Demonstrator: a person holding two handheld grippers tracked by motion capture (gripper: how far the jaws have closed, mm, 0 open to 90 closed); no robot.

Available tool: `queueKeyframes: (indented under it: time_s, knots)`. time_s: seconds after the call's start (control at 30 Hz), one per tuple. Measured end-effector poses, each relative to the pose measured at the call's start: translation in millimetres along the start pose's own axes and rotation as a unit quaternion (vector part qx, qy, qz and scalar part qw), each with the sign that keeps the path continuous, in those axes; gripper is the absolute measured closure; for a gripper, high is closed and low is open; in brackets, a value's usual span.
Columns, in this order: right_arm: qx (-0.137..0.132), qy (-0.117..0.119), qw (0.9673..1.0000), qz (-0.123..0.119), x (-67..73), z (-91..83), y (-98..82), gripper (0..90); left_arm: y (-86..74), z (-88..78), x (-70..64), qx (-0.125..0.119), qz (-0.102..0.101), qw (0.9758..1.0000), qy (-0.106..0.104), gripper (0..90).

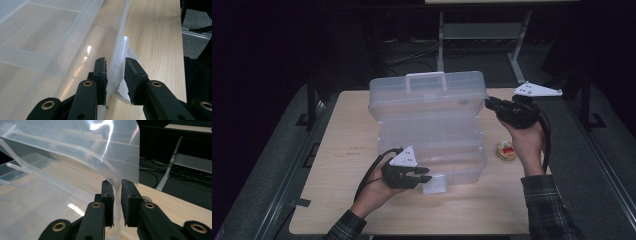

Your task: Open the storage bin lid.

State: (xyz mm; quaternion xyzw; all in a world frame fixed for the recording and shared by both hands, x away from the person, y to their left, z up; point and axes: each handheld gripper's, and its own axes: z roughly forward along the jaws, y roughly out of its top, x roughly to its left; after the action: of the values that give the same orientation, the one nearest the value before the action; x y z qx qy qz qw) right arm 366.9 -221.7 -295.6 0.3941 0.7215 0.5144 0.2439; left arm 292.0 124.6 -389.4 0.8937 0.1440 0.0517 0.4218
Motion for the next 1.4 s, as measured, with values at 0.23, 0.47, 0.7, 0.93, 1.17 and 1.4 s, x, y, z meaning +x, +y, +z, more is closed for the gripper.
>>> queueKeyframes:
  time_s: [0.23,0.47,0.7,0.93,1.17,1.4]
  knots:
    - [-0.009,0.002,0.9999,0.01,-8.7,6.2,3.1,88.4,0.2,-0.1,0.8,0.0,0.006,1.0,0.002,71.6]
    - [-0.014,-0.018,0.9997,-0.011,-10.8,18.4,11.0,74.0,-0.2,0.2,0.0,-0.001,0.007,1.0,0.001,71.8]
    - [-0.018,-0.035,0.9992,-0.002,-21.3,51.2,23.1,84.9,-0.6,-0.1,-0.1,-0.001,0.014,0.9999,0.004,71.8]
    - [-0.009,-0.048,0.9988,0.003,-29.1,66.6,30.4,86.5,-0.9,0.3,-0.4,-0.005,0.011,0.9999,0.003,71.9]
    - [-0.002,-0.048,0.9988,0.01,-34.4,75.3,33.7,86.6,-0.8,-0.2,0.3,-0.005,0.013,0.9999,0.002,72.1]
    - [0.015,-0.049,0.9985,0.017,-39.2,85.2,39.7,86.9,-0.4,-1.7,0.4,-0.001,0.017,0.9998,-0.003,73.1]
